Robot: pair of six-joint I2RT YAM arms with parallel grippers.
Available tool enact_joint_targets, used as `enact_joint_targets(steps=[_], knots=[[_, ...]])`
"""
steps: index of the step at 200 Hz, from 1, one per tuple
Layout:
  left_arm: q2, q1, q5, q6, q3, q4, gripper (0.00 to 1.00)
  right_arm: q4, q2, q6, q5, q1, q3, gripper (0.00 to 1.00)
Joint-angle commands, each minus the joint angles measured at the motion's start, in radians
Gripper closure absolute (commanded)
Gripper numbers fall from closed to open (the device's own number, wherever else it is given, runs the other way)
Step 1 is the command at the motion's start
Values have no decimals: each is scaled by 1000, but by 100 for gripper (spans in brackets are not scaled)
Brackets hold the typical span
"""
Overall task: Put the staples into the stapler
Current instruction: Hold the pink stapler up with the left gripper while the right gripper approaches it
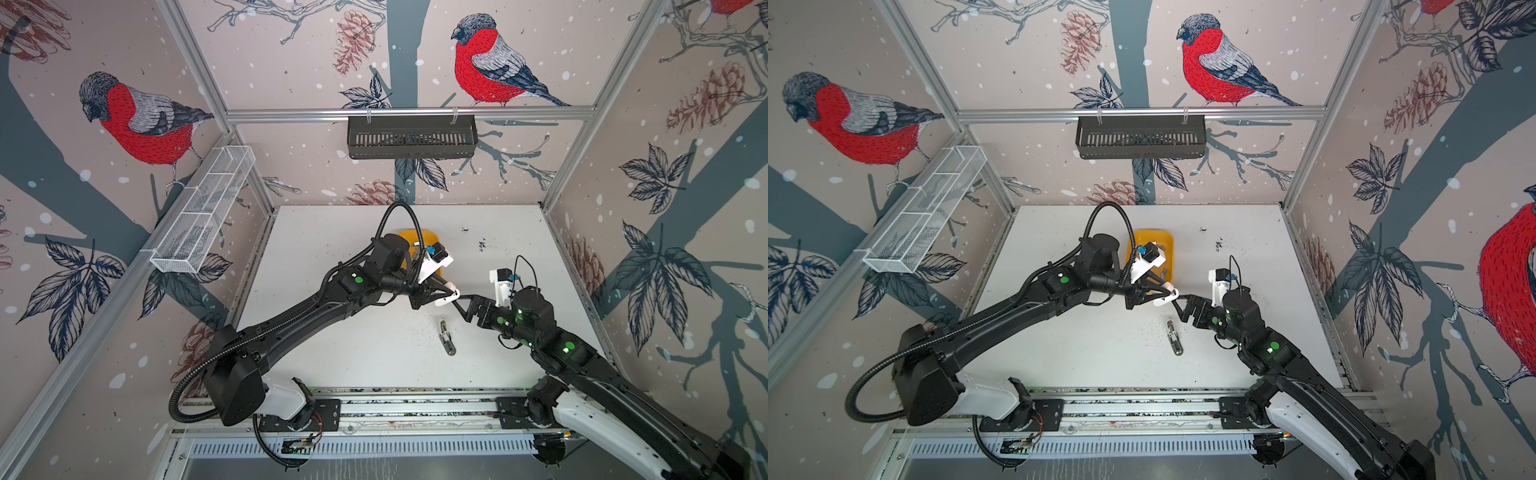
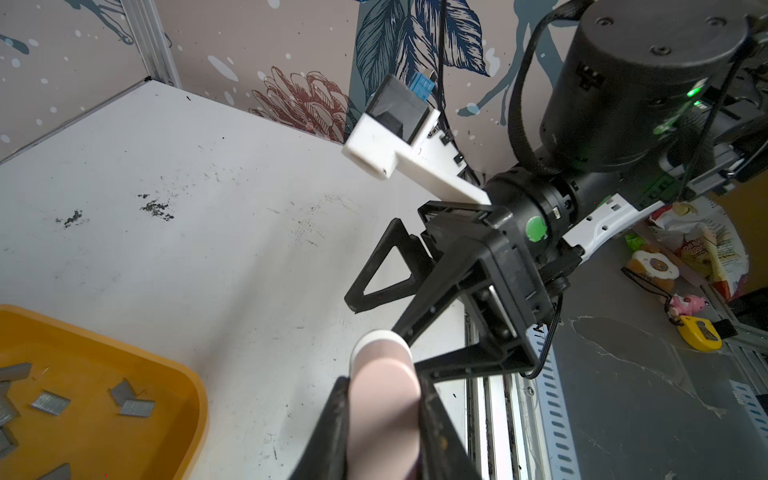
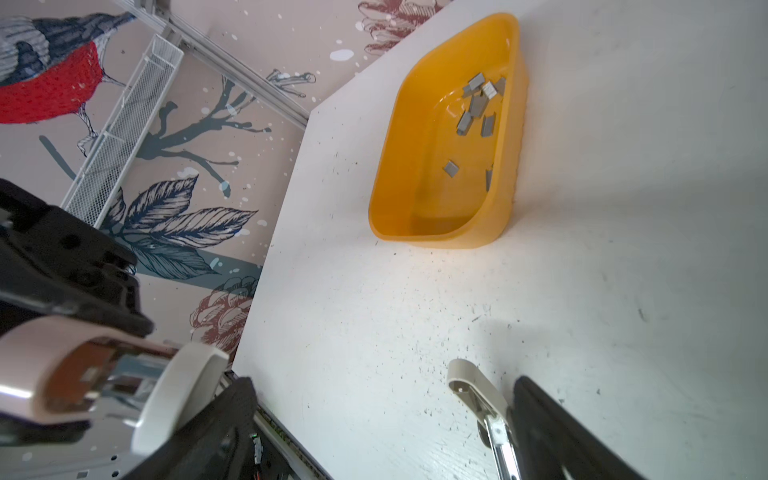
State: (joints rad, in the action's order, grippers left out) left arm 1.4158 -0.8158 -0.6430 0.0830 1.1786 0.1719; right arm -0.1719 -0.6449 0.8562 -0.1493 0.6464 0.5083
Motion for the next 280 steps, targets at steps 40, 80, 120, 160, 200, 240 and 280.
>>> enact_joint_targets(steps=[40,80,120,160,200,240,280], knots=[[2,0,-5,15,5,-25,95,-13,76,6,1,-11,46,3],[2,0,2,18,6,-21,95,-26,80,4,18,-12,80,3],[2,0,-6,14,6,-25,95,22,63,18,-71,-25,62,3],[-2,0,-5,12,6,-24,95,68,54,35,-78,-26,26,3],[-5,-1,-8,12,6,-27,96,118,29,53,-117,-27,4,3],[-9,0,-14,12,7,-29,96,140,26,62,-112,-29,-17,3],[-11,-1,-20,11,7,-28,96,131,24,75,-79,-34,-28,3]])
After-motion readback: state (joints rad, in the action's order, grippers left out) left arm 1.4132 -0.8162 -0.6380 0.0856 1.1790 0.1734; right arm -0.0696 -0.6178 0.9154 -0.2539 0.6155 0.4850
